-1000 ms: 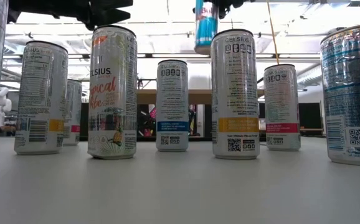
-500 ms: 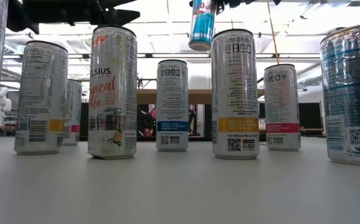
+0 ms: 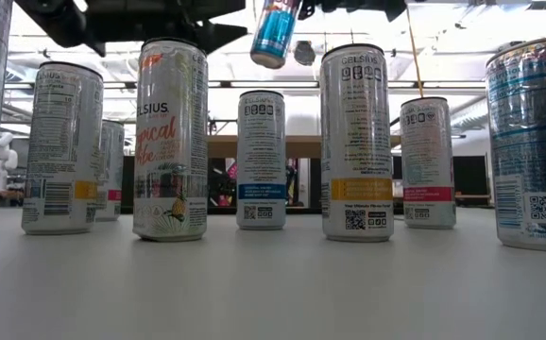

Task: Place canned beverage on shelf
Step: Put the top blue soda can on the shelf

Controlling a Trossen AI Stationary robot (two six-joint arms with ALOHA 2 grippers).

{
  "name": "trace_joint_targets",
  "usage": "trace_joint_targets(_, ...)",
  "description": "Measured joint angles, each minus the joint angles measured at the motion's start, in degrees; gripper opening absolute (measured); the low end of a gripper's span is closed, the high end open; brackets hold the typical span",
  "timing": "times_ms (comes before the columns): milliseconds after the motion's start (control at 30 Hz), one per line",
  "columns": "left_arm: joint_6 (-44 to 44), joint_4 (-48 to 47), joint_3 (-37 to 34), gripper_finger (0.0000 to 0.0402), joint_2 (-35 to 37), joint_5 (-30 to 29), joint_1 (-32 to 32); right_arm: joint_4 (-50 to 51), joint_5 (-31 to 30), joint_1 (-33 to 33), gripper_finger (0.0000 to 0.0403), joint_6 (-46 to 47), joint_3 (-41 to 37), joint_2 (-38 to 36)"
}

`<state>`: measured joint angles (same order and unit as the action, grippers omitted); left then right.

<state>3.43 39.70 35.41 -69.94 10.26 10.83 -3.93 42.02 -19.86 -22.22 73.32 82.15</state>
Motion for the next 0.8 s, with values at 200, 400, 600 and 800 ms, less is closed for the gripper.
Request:
trace_joint_targets(200,-2.92,-0.21,1.58,0.0359,-4.51,5.46,2.74,-1.48,0.17,0.07,0.0187,-0.33,0.00,1.48)
trace_joint_targets(400,-4.58,0.19,3.33,0.0359,-7.69,11.23,3.52,-1.73,0.29,0.11,0.0187,-1.49,0.00,1.51)
trace_joint_targets(600,-4.52,0.06,3.49,0.0359,-8.54,10.86,3.91,-2.22,0.28,0.18,0.0187,-3.52,0.00,1.49)
trace_joint_targets(800,-4.54,0.05,3.49,0.0330,-8.54,10.58,3.89,-2.23,0.25,0.86,0.0187,-5.45,-0.02,1.49)
